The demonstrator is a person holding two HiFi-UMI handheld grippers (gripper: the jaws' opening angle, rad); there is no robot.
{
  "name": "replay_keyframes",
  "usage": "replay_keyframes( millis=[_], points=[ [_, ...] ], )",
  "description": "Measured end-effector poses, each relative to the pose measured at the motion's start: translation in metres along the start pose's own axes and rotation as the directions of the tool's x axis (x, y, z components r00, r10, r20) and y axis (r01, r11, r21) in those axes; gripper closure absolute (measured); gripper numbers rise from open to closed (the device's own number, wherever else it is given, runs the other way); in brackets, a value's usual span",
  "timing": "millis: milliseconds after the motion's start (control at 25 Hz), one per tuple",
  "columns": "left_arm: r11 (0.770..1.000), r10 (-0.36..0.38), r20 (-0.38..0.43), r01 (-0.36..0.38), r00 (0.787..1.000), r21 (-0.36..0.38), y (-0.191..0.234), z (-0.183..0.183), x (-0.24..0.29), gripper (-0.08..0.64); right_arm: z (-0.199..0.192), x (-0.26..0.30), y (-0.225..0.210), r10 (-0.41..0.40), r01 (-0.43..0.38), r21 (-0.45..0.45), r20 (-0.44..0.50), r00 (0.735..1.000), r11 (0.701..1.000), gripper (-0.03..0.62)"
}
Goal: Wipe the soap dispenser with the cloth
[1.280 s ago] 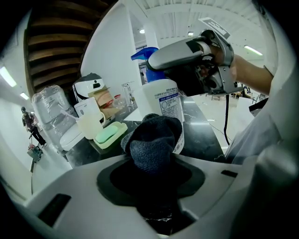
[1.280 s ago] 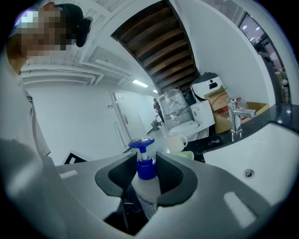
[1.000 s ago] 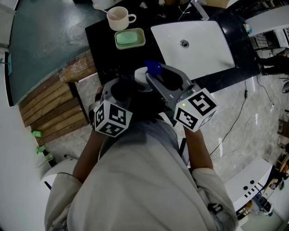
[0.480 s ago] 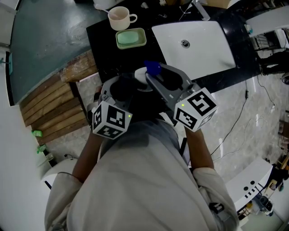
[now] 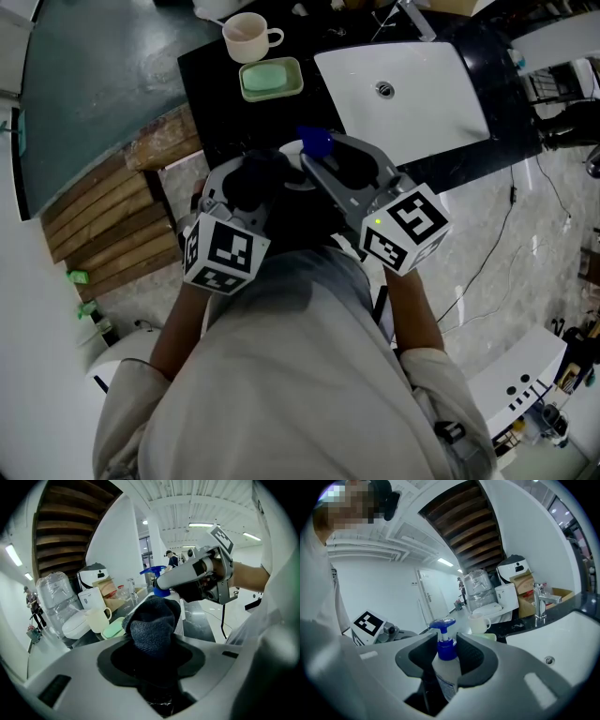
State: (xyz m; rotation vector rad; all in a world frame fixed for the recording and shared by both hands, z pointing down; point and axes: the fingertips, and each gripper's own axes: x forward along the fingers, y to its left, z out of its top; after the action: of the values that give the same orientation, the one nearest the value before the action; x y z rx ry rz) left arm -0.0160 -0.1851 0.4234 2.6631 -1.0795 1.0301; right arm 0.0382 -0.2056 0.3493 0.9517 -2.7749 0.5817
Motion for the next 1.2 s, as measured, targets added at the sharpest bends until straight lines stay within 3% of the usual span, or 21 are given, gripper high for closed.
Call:
replay_keyframes(
  millis=[160,320,520,800,1200],
  points=[
    [0.999,-0.022,0.032,0.024,0.999,-0.049,0.001,0.005,-0.003,0.397,0.001,-0.001,0.000,0.002,-0.002,0.002,0.003,1.000,1.000,0.471],
    [0.985,-0.065,0.107,0.080,0.992,-0.150,0.002,0.013,-0.006,0.397,0.001,0.000,0.000,0.002,-0.002,0.003,0.005,1.000,1.000,0.471],
    [0.979,-0.046,0.155,0.076,0.987,-0.189,0.006,0.019,-0.009,0.397,0.001,0.000,-0.001,0.001,-0.001,0.006,0.006,1.000,1.000,0.471],
    [0.932,-0.047,0.255,0.134,0.966,-0.336,0.017,0.030,-0.017,0.397,0.000,-0.001,-0.003,-0.008,0.008,0.011,0.006,1.000,1.000,0.471],
    [0.907,-0.038,0.332,0.172,0.943,-0.385,0.023,0.044,-0.025,0.397,0.000,-0.001,0.001,0.001,-0.001,0.000,0.002,1.000,1.000,0.471]
  ],
)
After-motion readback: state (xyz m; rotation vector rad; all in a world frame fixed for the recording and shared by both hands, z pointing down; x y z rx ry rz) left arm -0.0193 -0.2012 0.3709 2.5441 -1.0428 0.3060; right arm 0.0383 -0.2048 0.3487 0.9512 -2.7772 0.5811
